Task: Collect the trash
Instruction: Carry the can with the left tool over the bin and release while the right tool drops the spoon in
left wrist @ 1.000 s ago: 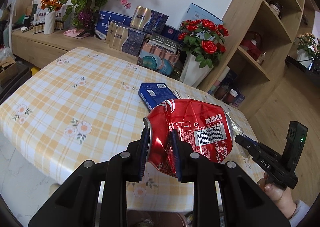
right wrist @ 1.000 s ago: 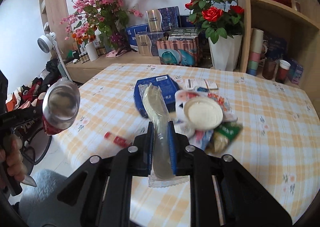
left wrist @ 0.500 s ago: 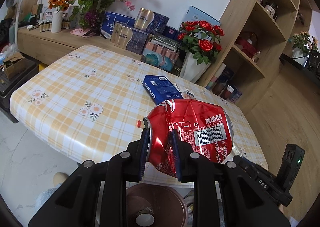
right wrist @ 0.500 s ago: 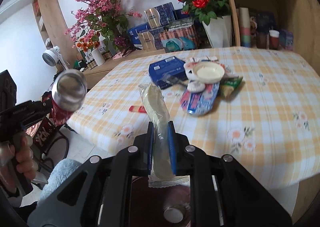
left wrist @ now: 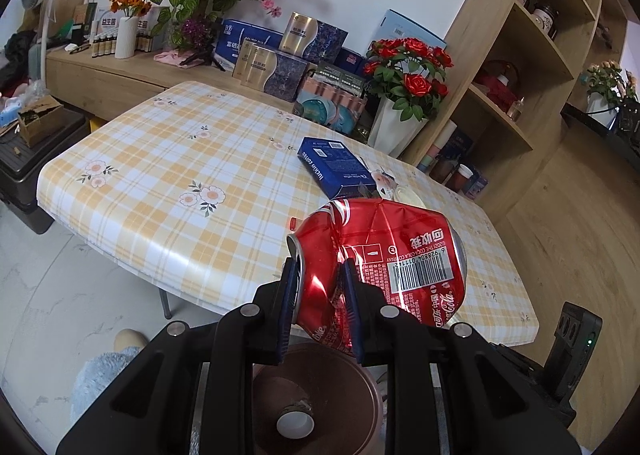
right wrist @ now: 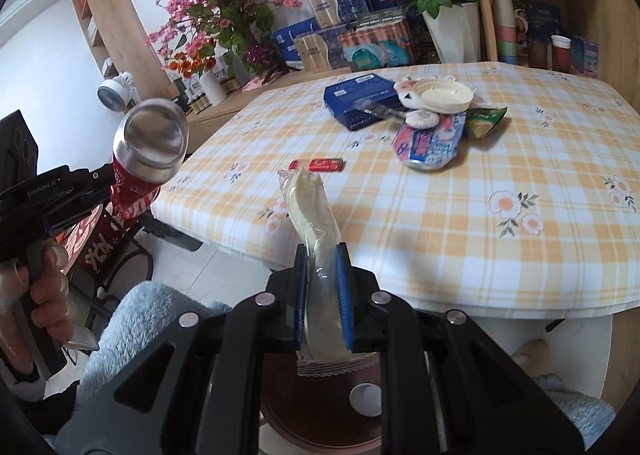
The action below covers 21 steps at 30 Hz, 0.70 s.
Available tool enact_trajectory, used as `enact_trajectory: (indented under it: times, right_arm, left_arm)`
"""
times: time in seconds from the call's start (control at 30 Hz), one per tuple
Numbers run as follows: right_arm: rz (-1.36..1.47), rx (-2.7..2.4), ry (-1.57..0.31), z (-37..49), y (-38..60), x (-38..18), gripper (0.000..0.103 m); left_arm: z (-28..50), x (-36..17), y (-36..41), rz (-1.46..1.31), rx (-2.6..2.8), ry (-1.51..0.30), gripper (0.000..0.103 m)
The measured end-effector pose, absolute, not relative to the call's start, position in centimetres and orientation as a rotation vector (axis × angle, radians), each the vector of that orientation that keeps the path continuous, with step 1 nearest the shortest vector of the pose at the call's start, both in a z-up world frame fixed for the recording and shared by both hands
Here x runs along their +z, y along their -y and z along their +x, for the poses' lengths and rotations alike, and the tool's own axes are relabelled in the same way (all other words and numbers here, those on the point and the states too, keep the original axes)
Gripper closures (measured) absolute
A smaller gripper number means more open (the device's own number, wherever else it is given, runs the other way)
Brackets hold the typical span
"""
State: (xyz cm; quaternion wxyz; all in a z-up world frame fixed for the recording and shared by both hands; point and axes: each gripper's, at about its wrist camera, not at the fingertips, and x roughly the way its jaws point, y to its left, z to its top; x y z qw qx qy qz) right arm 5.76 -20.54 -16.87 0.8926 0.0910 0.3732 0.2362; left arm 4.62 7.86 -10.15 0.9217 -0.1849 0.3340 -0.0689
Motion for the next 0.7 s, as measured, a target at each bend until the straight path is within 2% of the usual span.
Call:
enact_trajectory:
  times: [0.1, 0.13, 0.17, 0.2, 0.27, 0.3, 0.37, 0.7]
  right_arm:
    - [0.186, 0.468, -0.745, 5.5, 20.7, -16.4, 0.06]
    - [0.186, 0.453, -0.729, 5.4, 20.9, -16.2, 0.044]
    - [0.187, 0.441, -0.714, 5.3, 21.1, -16.0, 0.033]
    - [0.184, 0.419, -0.688, 5.1, 21.4, -15.6, 0.03]
    - [0.175, 0.372, -0.656, 5.0, 21.8, -15.2, 0.013]
    - [0.172, 0.34, -0.633, 4.8, 22.1, -14.9, 0.009]
    - [0.179, 0.296, -0.585, 4.5, 22.9, -14.4, 0.006]
    - [0.162, 0.098, -0.465, 3.7, 25.8, -13.6, 0.006]
  left_arm:
    - [4.4, -10.4, -7.7, -0.377, -0.143, -0.691, 0.08]
    - [4.2, -10.5, -7.6, -0.373, -0.144, -0.694, 0.08]
    - [4.1, -10.6, -7.5, -0.37, -0.145, -0.696, 0.08]
    - [3.9, -10.8, -7.5, -0.367, -0.146, -0.698, 0.08]
    - [3.7, -11.0, -7.2, -0.355, -0.148, -0.7, 0.08]
    - [3.5, -11.1, -7.0, -0.347, -0.149, -0.7, 0.08]
    - [3.4, -11.3, -6.7, -0.339, -0.153, -0.704, 0.08]
    - [2.5, -13.1, -5.0, -0.293, -0.192, -0.716, 0.08]
